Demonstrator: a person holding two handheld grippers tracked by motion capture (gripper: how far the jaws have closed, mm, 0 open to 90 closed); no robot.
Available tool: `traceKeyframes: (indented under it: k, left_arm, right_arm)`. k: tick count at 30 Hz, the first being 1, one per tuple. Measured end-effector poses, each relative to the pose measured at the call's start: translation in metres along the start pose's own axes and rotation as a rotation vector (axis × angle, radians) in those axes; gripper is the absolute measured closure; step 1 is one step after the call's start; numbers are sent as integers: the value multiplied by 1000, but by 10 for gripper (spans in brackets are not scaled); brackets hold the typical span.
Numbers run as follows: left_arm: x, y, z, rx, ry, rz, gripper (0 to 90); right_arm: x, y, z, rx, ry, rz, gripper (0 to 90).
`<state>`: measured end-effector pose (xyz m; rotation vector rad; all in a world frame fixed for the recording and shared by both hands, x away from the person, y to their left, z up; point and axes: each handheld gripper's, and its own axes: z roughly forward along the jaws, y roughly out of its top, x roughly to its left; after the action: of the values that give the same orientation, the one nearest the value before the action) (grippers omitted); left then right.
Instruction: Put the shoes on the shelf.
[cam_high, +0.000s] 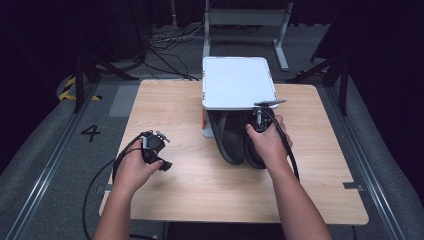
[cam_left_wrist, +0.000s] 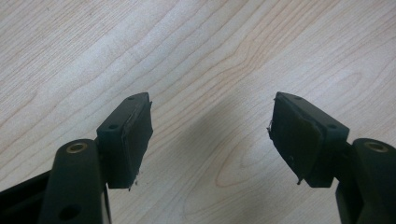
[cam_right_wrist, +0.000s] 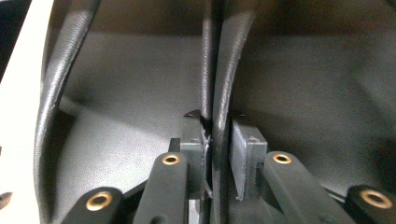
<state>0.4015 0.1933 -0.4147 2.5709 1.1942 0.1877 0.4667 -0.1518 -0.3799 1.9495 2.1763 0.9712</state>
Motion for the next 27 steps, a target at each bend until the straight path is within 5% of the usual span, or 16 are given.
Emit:
traceKeyframes:
  k: [9, 20, 27]
  left_arm:
    - [1, 0, 0, -10, 6, 2, 306]
    - [1, -1, -1, -12, 6, 8, 306]
    - [-1, 1, -1, -9, 8, 17, 306]
  right_arm:
    - [3, 10, 13, -41, -47, 13, 780]
    - [8, 7, 32, -84, -141, -87, 748]
    - [1, 3, 17, -160, -38, -121, 598]
